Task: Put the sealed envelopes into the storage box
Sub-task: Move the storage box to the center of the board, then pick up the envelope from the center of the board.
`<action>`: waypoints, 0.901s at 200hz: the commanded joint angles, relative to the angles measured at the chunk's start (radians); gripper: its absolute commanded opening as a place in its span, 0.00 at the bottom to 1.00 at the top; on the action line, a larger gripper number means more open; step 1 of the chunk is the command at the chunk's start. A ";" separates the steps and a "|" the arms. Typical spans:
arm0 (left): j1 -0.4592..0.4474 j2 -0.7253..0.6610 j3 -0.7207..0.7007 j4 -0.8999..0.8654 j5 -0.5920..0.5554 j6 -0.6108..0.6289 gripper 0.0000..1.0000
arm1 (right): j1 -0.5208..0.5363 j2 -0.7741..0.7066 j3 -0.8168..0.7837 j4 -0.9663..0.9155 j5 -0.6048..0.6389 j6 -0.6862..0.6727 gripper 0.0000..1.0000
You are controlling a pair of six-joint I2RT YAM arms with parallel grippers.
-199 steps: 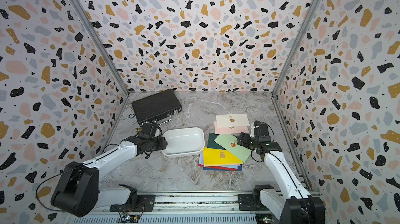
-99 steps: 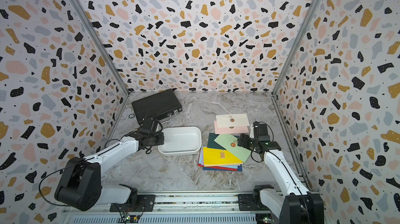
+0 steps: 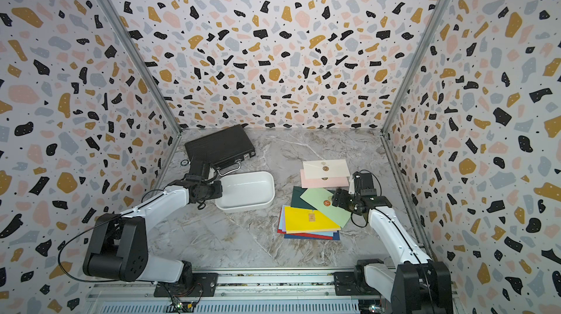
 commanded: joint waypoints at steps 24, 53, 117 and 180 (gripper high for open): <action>-0.001 -0.181 0.005 -0.079 -0.061 -0.087 0.59 | 0.006 0.036 0.052 -0.055 0.024 -0.009 0.77; -0.021 -0.324 -0.049 -0.115 0.082 -0.134 0.60 | 0.006 0.048 0.066 -0.111 0.146 0.010 0.78; -0.171 -0.484 -0.116 -0.176 0.331 -0.195 0.60 | -0.006 0.053 0.029 -0.153 0.241 0.068 0.79; -0.208 -0.449 -0.141 -0.146 0.371 -0.192 0.59 | -0.094 0.070 -0.063 -0.068 0.054 0.121 0.79</action>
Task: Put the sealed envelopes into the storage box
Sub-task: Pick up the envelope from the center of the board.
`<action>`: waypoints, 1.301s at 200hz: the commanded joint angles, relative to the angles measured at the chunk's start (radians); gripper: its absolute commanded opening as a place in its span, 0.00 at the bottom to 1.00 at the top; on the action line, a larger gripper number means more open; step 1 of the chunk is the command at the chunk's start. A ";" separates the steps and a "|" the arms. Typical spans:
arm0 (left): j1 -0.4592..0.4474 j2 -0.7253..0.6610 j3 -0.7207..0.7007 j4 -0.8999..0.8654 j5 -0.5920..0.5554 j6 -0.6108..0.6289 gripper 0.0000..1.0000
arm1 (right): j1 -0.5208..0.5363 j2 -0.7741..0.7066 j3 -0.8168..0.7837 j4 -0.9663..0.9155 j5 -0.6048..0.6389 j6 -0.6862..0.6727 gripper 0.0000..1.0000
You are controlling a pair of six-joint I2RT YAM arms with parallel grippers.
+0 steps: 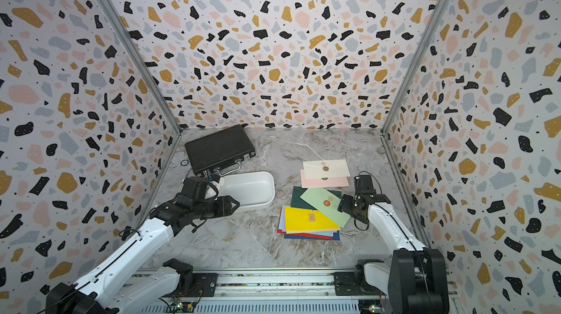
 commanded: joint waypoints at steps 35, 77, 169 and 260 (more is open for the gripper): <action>-0.009 0.016 -0.008 0.026 0.031 0.005 0.59 | -0.033 0.021 -0.083 0.087 -0.156 0.067 0.78; -0.011 0.008 -0.015 0.016 0.015 0.014 0.58 | -0.069 0.050 -0.135 0.174 -0.241 0.116 0.72; -0.010 0.008 -0.023 0.026 0.009 0.010 0.56 | -0.099 0.033 -0.189 0.309 -0.346 0.162 0.45; -0.010 -0.009 -0.019 0.011 -0.002 0.005 0.56 | -0.099 -0.144 -0.147 0.248 -0.390 0.151 0.00</action>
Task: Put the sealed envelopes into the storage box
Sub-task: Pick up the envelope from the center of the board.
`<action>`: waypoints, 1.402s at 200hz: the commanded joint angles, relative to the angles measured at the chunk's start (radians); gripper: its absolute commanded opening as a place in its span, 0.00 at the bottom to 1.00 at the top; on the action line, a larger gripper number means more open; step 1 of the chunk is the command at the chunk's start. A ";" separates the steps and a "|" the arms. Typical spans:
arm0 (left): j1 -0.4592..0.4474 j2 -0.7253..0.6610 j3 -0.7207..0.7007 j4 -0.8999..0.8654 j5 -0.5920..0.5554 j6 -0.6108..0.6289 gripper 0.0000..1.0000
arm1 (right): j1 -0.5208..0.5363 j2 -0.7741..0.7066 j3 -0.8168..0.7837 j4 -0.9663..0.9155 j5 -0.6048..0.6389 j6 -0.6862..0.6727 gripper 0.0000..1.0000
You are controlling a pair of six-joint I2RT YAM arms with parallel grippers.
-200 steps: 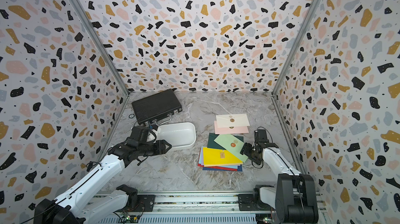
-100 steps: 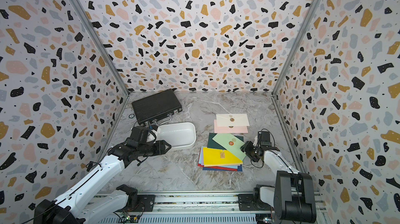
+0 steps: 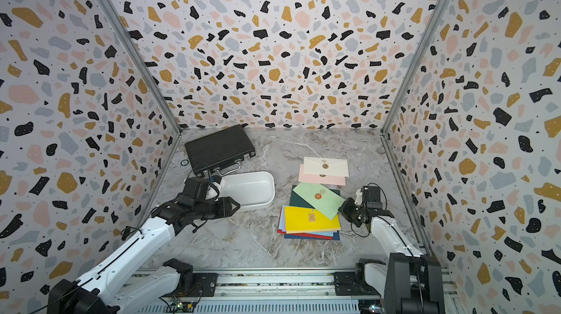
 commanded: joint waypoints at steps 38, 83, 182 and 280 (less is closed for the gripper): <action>-0.007 -0.025 0.007 0.010 0.036 -0.006 0.56 | -0.003 -0.113 0.071 -0.105 -0.037 -0.065 0.00; -0.010 -0.044 0.045 0.012 0.107 -0.013 0.56 | -0.004 -0.175 0.093 -0.094 -0.149 -0.097 0.00; -0.011 0.024 0.370 -0.156 0.171 0.153 0.57 | 0.081 -0.292 0.121 -0.106 -0.156 -0.115 0.00; -0.062 0.240 0.662 -0.176 0.330 0.487 0.57 | 0.166 -0.372 0.153 0.039 -0.289 -0.271 0.00</action>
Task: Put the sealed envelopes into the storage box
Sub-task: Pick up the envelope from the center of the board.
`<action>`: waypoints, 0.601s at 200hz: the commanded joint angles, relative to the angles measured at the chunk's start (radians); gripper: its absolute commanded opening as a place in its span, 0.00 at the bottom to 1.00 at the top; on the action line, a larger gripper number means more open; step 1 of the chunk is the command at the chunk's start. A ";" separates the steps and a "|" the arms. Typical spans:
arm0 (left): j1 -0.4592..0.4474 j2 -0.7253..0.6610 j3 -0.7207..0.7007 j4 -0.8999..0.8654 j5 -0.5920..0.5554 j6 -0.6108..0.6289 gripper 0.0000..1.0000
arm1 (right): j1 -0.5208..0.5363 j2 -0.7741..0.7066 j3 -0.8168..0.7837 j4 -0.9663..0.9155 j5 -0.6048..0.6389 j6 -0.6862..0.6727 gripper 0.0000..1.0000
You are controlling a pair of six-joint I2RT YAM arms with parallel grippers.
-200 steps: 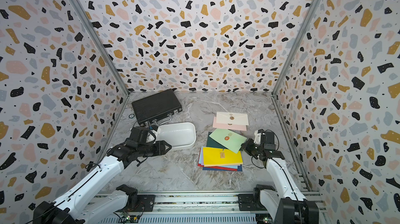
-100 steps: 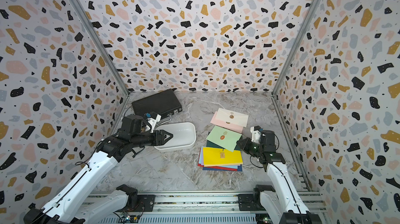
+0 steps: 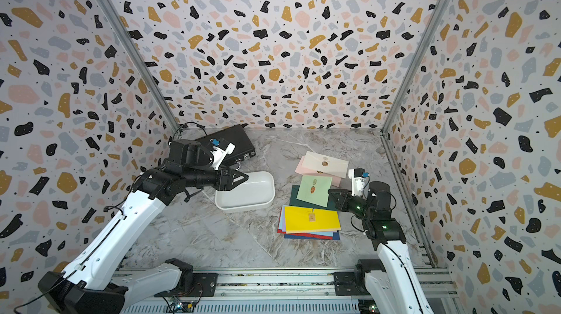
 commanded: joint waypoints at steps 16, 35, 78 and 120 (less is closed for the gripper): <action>-0.070 0.104 0.095 0.025 0.032 0.124 0.57 | 0.039 0.030 0.078 -0.037 -0.014 -0.132 0.00; -0.116 0.156 0.095 0.023 0.037 0.152 0.55 | 0.040 0.025 0.092 -0.125 0.079 -0.169 0.00; -0.184 0.234 0.060 0.026 0.026 0.176 0.53 | 0.039 0.021 0.027 -0.120 0.144 -0.122 0.00; -0.246 0.280 0.003 0.101 0.018 0.076 0.50 | 0.039 0.043 -0.049 -0.124 0.233 -0.031 0.00</action>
